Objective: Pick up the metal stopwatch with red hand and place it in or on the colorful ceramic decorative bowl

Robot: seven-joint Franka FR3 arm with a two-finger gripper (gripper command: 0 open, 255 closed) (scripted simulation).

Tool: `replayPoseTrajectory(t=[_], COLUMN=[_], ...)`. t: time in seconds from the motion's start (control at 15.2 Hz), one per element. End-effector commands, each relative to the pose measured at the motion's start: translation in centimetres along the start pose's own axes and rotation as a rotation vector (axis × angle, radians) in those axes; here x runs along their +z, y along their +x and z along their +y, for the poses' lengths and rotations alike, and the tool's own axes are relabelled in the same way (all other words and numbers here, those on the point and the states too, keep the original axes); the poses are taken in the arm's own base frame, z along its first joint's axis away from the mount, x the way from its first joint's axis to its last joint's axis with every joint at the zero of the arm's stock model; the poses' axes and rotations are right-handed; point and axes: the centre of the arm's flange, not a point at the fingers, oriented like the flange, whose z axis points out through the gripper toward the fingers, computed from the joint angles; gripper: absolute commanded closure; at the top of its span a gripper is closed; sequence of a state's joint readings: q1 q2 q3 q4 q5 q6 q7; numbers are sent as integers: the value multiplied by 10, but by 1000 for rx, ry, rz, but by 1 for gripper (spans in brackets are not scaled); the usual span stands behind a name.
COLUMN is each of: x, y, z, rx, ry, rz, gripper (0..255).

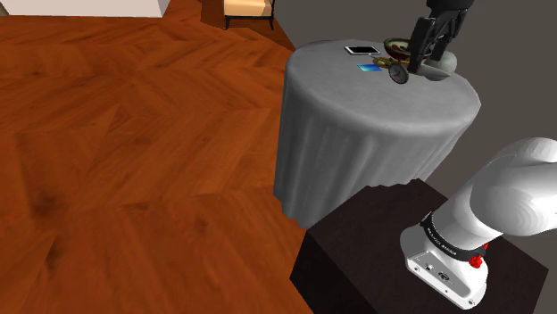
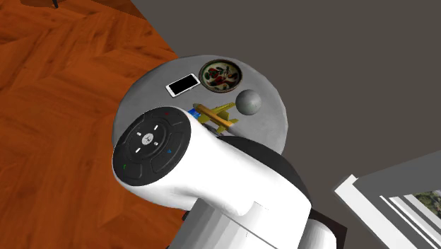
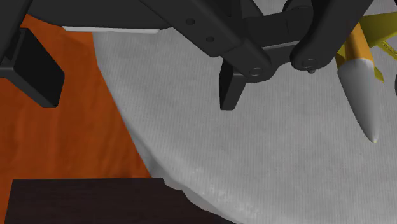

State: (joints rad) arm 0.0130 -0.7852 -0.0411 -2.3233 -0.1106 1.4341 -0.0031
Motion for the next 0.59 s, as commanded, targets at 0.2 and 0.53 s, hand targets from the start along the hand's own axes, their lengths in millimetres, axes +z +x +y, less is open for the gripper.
replayPoseTrajectory(t=[0.2,0.53], x=[16,38], y=[25,65], z=[14,42], rx=[24,63], ry=[-70,-188], rz=[13,35], gripper=[0,0])
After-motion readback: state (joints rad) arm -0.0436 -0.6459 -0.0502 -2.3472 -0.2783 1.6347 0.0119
